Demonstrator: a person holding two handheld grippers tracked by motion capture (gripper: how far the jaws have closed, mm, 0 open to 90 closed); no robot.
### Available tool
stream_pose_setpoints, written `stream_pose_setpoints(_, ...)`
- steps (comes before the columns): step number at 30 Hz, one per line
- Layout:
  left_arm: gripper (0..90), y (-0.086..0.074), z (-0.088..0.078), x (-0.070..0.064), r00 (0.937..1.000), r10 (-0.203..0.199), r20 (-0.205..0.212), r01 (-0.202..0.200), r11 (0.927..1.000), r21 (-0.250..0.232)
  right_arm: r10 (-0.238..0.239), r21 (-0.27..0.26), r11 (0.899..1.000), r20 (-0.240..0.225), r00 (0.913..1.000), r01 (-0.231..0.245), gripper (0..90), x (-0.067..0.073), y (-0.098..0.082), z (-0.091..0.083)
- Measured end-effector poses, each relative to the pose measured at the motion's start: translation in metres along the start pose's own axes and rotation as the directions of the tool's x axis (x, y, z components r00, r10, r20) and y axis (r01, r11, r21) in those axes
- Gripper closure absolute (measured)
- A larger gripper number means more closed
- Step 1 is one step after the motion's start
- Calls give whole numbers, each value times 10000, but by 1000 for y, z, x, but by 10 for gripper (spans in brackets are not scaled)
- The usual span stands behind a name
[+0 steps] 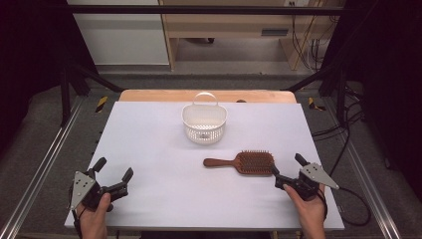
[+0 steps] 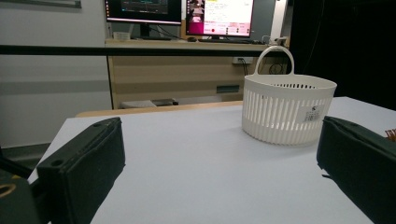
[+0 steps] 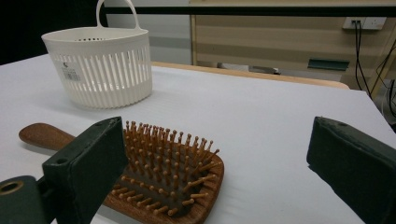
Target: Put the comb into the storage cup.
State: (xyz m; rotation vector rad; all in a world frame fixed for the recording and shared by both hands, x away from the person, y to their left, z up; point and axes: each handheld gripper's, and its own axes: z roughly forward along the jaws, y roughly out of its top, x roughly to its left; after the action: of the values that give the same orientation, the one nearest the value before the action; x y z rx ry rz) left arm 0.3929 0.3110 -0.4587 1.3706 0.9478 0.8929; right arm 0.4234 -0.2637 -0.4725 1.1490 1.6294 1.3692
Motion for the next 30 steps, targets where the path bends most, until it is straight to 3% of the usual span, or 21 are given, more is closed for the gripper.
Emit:
stream_pose_setpoints(4,10,-1,0,1,9998,-168,-104,169,9999,5,161,155,9998,13,9999,-161,76,-1,-1,0)
stream_pose_setpoints(12,11,-2,0,-1,9999,-122,-57,123,9999,118,125,182,9998,31,9999,-126,120,1,0,-4)
stream_pose_setpoints(13,10,-2,0,-1,9999,-139,-61,140,9998,130,138,298,9995,-21,9999,-137,200,0,-1,-4)
stream_pose_setpoints(16,10,-3,1,-2,9999,-125,-27,126,9997,203,155,411,9990,-34,9999,-153,271,-1,-1,-4)
stream_pose_setpoints(18,10,-3,1,-2,9999,-137,-20,137,9997,197,73,429,9991,-130,9999,-68,399,-1,-2,-4)
stream_pose_setpoints(19,10,-3,1,-1,9999,-149,-20,150,9998,161,-37,515,9987,-145,9999,45,548,-1,-1,-5)
stream_pose_setpoints(20,10,-3,1,-1,9999,-141,-14,141,9998,151,-37,515,9987,-145,9999,45,548,-1,-1,-5)
stream_pose_setpoints(24,10,-3,1,-1,9999,-160,-20,161,9998,152,-397,765,9962,-296,9988,418,784,0,-3,-6)
stream_pose_setpoints(25,10,-2,1,-1,9999,-159,-26,159,9998,142,-397,765,9962,-296,9988,418,784,0,-3,-6)
stream_pose_setpoints(27,11,-2,1,-1,9999,-161,-35,161,9998,132,-395,957,9945,-412,9984,433,890,0,-3,-6)
stream_pose_setpoints(30,11,-2,2,-2,9999,-107,12,106,9998,164,-370,1250,9913,-373,9986,414,900,0,-2,-5)
